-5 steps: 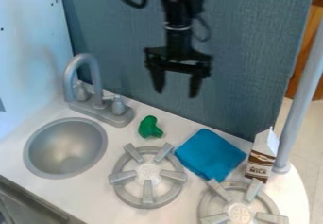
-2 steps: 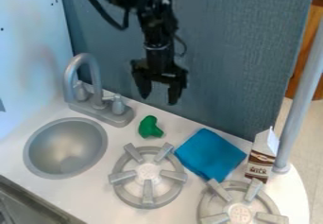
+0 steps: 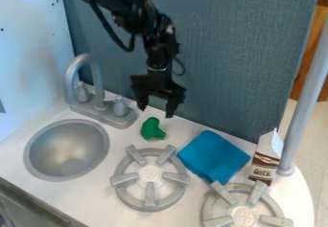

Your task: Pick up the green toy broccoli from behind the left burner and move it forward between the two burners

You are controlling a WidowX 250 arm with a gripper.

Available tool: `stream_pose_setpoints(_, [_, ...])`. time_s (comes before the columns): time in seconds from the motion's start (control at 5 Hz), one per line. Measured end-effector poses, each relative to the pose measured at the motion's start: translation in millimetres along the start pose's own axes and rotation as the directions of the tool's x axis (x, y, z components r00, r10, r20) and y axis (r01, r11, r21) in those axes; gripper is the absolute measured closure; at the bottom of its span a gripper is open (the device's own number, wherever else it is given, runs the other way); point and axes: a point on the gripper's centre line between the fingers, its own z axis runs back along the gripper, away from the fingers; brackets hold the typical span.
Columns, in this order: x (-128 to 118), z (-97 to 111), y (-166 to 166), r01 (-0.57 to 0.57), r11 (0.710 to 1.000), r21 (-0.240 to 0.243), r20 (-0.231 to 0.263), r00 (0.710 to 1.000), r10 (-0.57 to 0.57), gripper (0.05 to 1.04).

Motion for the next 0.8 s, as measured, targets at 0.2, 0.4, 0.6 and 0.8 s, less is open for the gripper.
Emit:
stream_pose_setpoints(0.2, [2.3, -14.1, 1.0, -0.006, 1.000, 0.008, 0.012, 1.000, 0.006, 0.074])
stream_pose_setpoints(0.4, [7.8, -24.6, -4.0, -0.003, 1.000, -0.021, 0.019, 1.000, 0.003, 0.075])
stream_pose_setpoints(0.6, [8.5, -30.4, -3.7, 0.011, 1.000, -0.015, 0.010, 1.000, -0.011, 0.075])
stream_pose_setpoints(0.8, [13.7, -30.3, 10.8, -0.001, 1.000, 0.013, 0.015, 1.000, 0.001, 0.074])
